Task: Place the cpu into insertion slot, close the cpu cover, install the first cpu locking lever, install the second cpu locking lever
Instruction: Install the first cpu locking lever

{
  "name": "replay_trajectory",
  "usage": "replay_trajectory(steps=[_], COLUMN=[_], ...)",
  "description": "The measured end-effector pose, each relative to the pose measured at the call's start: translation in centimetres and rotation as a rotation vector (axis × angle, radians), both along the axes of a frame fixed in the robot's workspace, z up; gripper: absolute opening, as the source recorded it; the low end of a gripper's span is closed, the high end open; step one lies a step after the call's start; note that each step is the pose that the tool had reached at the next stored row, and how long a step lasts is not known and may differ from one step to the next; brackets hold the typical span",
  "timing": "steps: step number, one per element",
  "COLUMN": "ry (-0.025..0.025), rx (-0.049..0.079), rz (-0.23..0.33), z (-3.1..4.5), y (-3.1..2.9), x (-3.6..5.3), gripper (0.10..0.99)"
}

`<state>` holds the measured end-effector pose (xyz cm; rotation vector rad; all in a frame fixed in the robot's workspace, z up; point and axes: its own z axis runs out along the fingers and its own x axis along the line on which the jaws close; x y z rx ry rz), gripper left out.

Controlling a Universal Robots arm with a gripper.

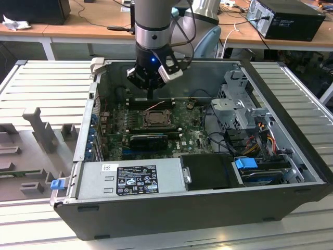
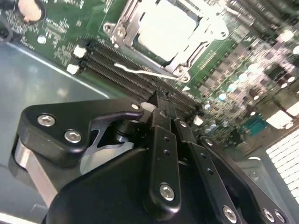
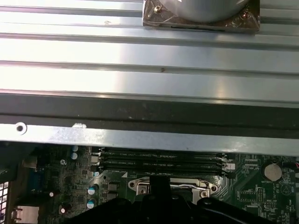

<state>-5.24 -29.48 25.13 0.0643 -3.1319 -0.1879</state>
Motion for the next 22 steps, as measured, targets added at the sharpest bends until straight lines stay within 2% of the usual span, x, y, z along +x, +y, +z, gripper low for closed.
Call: replay_trajectory(steps=[3,6,7,8,11,22], ry=[-0.0001,-0.0003,-0.0004,-0.0004,-0.0004,-0.0003], rx=[0.004,0.004,0.004,0.004,0.004,0.004], rz=[0.000,0.000,0.000,0.000,0.000,0.000], z=[-0.10,-0.52,-0.66,-1.11,-1.49,-1.75], y=[-0.27,-0.30,-0.31,-0.22,-0.17,-0.15], x=[0.00,0.08,0.17,0.59,0.89,1.02], gripper=[0.106,0.106,0.106,0.106,0.106,0.106])
